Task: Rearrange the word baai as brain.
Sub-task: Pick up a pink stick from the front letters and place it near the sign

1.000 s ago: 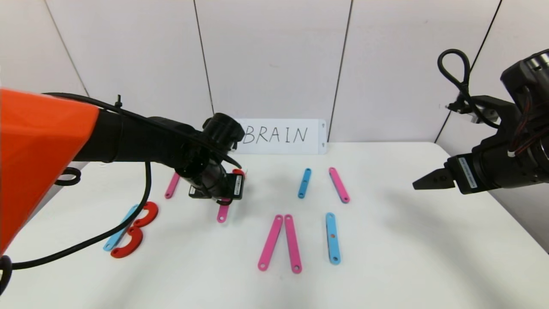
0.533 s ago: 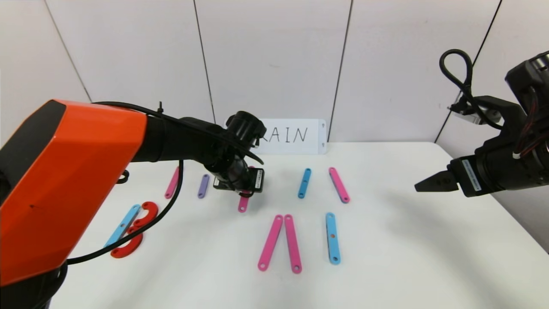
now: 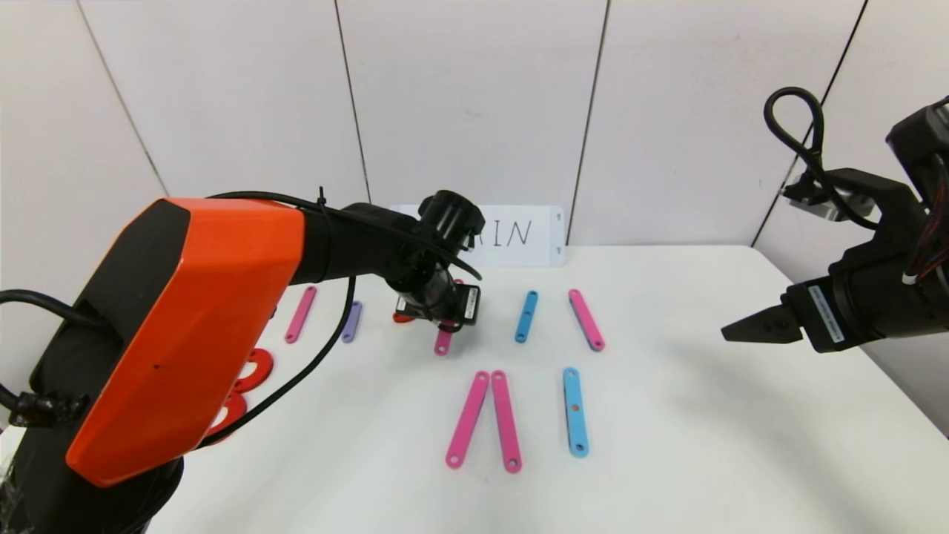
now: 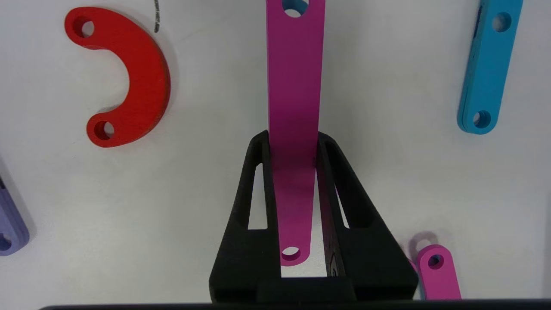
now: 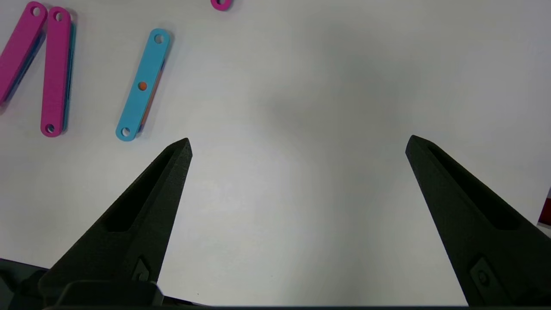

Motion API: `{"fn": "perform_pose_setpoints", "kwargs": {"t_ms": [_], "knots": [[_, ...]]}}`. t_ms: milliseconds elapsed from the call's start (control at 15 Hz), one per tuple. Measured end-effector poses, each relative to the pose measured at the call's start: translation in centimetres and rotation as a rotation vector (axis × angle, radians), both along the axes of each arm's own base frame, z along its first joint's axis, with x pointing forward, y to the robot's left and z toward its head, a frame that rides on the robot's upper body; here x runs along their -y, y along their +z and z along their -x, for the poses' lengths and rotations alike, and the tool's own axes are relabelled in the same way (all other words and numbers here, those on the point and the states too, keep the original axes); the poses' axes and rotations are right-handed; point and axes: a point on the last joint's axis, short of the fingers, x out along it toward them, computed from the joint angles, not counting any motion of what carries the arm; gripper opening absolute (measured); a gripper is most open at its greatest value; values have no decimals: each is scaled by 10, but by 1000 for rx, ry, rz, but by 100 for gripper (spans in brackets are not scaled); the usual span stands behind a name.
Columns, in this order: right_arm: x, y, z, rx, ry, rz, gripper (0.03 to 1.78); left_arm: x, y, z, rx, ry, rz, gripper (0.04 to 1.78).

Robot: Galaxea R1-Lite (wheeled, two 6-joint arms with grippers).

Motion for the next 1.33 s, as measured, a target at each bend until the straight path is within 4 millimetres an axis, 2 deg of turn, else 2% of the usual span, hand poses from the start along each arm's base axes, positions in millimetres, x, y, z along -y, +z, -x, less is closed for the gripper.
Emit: {"fn": "perform_pose_setpoints", "kwargs": {"t_ms": [333, 1067, 1200, 1333], "knots": [[-1, 0, 2, 2, 10, 4, 174, 16, -14, 4, -16, -42, -19, 30], [-3, -1, 4, 0, 22, 8, 174, 20, -20, 4, -19, -61, -34, 31], [-3, -1, 4, 0, 22, 8, 174, 21, -20, 4, -19, -63, -33, 39], [-3, -1, 4, 0, 22, 8, 174, 21, -20, 4, -16, -62, -31, 58]]}}
